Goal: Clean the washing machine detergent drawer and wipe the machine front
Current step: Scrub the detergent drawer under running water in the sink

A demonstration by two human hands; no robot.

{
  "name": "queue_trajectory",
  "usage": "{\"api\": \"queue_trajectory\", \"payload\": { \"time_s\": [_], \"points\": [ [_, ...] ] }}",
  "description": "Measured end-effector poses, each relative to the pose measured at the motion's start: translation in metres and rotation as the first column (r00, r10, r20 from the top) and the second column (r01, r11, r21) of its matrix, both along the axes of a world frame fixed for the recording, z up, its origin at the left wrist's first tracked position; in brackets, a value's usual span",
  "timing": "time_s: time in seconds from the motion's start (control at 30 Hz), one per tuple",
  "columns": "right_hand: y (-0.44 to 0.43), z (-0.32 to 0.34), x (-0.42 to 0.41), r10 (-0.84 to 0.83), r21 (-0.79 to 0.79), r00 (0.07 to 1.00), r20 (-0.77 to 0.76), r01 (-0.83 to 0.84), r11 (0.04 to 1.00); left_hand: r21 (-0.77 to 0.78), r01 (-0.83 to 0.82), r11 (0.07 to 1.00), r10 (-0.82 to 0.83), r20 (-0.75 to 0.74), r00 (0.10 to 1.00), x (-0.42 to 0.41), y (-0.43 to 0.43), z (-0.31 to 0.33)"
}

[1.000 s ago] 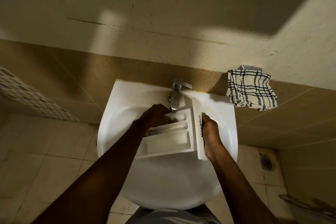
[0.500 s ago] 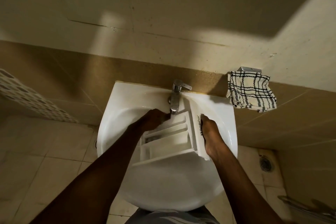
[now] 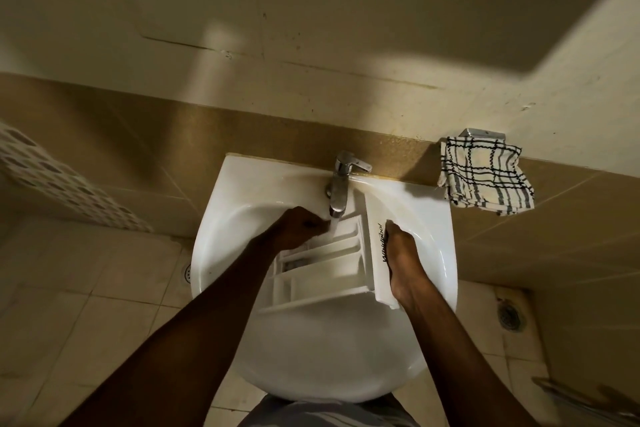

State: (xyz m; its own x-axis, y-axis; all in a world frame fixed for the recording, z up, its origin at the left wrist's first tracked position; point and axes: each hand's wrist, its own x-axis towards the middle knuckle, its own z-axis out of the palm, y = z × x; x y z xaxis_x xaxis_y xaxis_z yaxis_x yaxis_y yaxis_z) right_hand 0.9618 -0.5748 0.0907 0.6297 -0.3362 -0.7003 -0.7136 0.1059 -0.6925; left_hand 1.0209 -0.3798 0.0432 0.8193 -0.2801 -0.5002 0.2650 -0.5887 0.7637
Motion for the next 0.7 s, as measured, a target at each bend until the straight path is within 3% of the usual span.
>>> {"api": "queue_trajectory", "payload": {
  "time_s": [0.17, 0.47, 0.7],
  "points": [
    [0.022, 0.002, 0.003, -0.008, -0.014, 1.000, 0.028, 0.009, 1.000, -0.039, -0.027, 0.999, 0.030, 0.078, 0.997, -0.008, -0.008, 0.000],
    [0.028, 0.002, 0.002, -0.011, -0.050, 0.999, 0.038, 0.012, 0.999, -0.093, -0.272, 0.958, 0.273, -0.001, 0.962, -0.013, -0.025, -0.004],
    [0.030, 0.007, 0.002, 0.009, -0.068, 1.000, 0.030, -0.007, 0.998, -0.146, -0.175, 0.974, 0.178, 0.007, 0.984, -0.015, -0.017, -0.006]
  ]
}}
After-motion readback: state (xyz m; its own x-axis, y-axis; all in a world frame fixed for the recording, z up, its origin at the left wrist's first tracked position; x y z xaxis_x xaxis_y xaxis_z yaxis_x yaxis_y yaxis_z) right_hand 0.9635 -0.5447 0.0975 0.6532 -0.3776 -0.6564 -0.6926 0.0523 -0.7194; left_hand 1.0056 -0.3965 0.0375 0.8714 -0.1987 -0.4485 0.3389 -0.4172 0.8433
